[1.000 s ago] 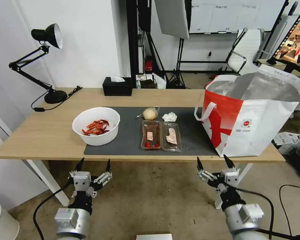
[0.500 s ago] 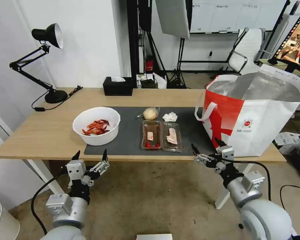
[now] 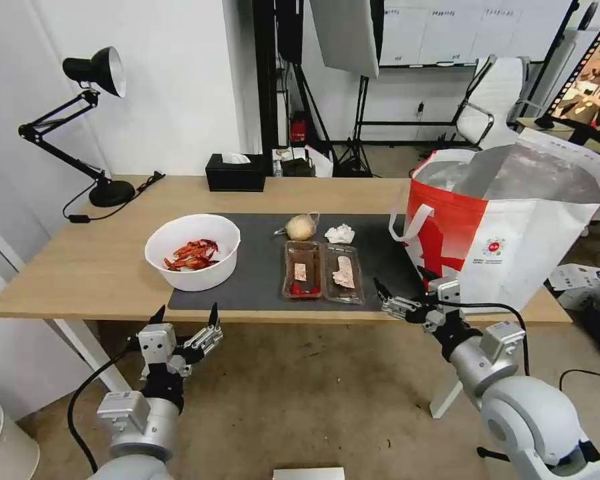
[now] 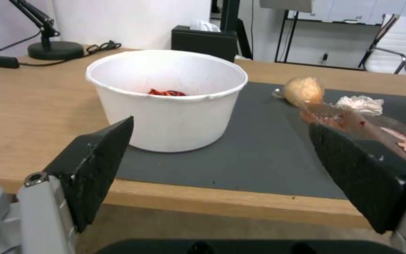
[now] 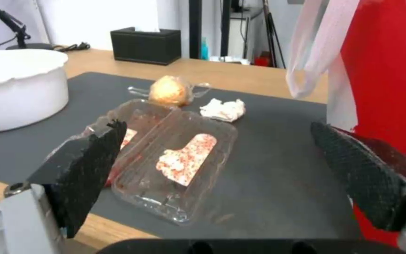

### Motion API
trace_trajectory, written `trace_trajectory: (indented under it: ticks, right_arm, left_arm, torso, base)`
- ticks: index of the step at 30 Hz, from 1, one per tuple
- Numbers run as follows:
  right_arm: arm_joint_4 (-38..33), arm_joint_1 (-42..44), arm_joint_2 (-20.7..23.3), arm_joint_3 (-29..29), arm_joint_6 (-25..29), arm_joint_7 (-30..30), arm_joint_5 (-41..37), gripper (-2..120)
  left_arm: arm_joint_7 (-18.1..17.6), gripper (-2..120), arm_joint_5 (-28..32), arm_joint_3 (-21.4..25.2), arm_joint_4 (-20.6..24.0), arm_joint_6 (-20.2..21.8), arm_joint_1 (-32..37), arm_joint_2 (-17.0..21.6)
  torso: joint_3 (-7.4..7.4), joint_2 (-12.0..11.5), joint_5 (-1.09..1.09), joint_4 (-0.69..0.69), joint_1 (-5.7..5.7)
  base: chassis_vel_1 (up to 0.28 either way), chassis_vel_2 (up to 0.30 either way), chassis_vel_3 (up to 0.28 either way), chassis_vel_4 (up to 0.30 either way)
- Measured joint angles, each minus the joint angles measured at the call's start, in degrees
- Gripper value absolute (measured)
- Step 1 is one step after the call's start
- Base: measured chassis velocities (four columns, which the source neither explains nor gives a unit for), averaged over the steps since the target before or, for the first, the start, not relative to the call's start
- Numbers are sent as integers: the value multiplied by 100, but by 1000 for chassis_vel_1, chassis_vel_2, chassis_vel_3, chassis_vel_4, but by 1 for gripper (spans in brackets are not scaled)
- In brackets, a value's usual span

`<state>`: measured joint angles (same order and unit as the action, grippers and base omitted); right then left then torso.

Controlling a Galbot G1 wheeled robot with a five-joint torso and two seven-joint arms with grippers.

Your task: Pick up the trash from the table and place it into the takeout bag.

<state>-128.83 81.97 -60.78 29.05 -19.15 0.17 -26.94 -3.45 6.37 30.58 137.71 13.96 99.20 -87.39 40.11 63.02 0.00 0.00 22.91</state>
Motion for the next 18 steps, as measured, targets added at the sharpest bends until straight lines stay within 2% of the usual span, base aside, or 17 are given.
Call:
trace_trajectory:
  ticks: [5,8,9,11,12,13,14,16,17,18]
  right_arm:
    - [12,9,-62,-45,0,1,-3,100]
    - [-26,11,-116,-187,-4,230,-637,100]
    - [-26,11,-116,-187,-4,230,-637,100]
    - [-117,-39,-181,-300,-25,686,-1677,100]
    - [-117,-39,-181,-300,-25,686,-1677,100]
    - [-159,-64,-205,-329,-29,873,-2078,100]
    - [-269,-137,-273,-375,-29,1398,-3098,100]
    - [-402,-313,-382,-450,21,2249,-4339,100]
    - [-402,-313,-382,-450,21,2249,-4339,100]
    - [-465,-448,-460,-512,126,2750,-5217,100]
  left_arm:
    - [21,100,0,22,6,0,32,16]
    - [36,100,-2,29,11,0,58,25]
    - [36,100,-2,29,11,0,58,25]
    - [59,100,2,15,-5,0,35,53]
    - [59,100,2,15,-5,0,35,53]
    - [64,100,9,6,-19,0,15,74]
    - [79,100,35,-12,-51,1,-50,147]
    - [92,100,72,-7,-73,6,-80,223]
    - [92,100,72,-7,-73,6,-80,223]
    - [99,100,102,13,-78,8,-83,261]
  torso:
    - [0,0,0,0,0]
    - [0,0,0,0,0]
    - [0,0,0,0,0]
    - [0,0,0,1,0]
    - [0,0,0,1,0]
    - [0,0,0,1,0]
    - [0,0,-1,0,0]
    - [0,0,-1,-1,0]
    - [0,0,-1,-1,0]
    - [0,0,-2,1,0]
  base:
    - [0,0,0,0]
    - [0,0,0,0]
    - [0,0,0,0]
    - [0,0,0,0]
    - [0,0,0,0]
    - [0,0,0,0]
    - [0,0,0,0]
    - [0,0,0,0]
    - [0,0,0,0]
    - [0,0,0,0]
